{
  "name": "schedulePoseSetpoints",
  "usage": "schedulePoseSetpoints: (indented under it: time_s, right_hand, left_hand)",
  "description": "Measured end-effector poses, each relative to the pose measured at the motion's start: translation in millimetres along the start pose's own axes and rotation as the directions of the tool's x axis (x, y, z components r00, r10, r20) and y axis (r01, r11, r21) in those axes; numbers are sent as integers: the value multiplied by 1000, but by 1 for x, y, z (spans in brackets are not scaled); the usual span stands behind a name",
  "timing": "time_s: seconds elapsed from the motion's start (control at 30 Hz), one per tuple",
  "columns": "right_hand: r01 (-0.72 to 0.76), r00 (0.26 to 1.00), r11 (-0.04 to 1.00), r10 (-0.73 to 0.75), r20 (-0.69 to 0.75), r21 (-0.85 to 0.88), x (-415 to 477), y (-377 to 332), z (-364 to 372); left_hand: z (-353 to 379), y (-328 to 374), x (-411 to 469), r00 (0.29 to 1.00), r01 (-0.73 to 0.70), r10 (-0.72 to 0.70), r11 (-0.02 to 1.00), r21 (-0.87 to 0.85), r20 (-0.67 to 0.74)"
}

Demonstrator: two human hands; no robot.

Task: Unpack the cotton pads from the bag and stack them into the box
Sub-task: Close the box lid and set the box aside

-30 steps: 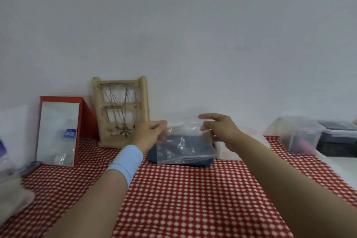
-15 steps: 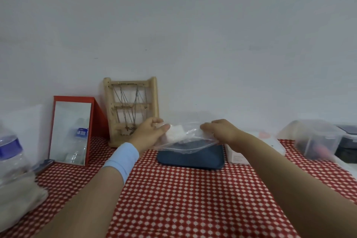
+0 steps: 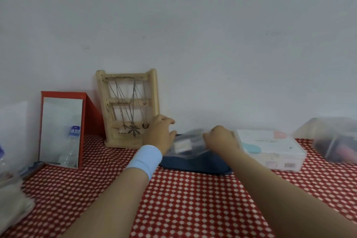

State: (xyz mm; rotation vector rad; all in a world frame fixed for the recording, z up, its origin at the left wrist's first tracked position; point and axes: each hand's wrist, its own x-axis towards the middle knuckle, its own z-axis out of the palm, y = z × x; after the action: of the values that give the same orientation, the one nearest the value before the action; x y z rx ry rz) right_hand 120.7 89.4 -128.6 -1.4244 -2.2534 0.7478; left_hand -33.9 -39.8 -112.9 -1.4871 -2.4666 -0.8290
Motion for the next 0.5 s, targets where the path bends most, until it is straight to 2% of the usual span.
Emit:
schedulePoseSetpoints:
  time_s: [0.03, 0.1, 0.17, 0.23, 0.3, 0.37, 0.43, 0.5]
  right_hand:
    - [-5, 1000, 998, 5, 11, -66, 3, -1, 5]
    - [19, 999, 951, -10, 31, -308, 6, -3, 15]
    - [94, 993, 804, -119, -3, -587, 5, -4, 19]
    - [166, 954, 684, -295, -61, -710, 2, -4, 18]
    - [366, 865, 617, -501, 10, -696, 2, -4, 17]
    - [560, 811, 623, -547, 206, -546, 1, -3, 18]
    - [543, 828, 729, -385, 407, -416, 3, 1, 23]
    - [483, 826, 760, -230, 515, -435, 7, 9, 31]
  left_hand:
    - [4, 1, 3, 997, -61, 60, 998, 27, 39]
    - [13, 3, 6, 959, -119, 95, 990, 78, 266]
    - [24, 2, 7, 875, -129, 41, 980, 150, 483]
    - [32, -1, 5, 828, -119, 6, 979, 166, 561]
    - [37, -1, 3, 817, -104, -7, 981, 161, 576]
    - [38, -1, 3, 826, -85, -20, 983, 160, 564]
    - [36, -2, 2, 835, -48, -52, 985, 167, 548]
    - [35, -9, 2, 852, -70, -30, 983, 170, 523]
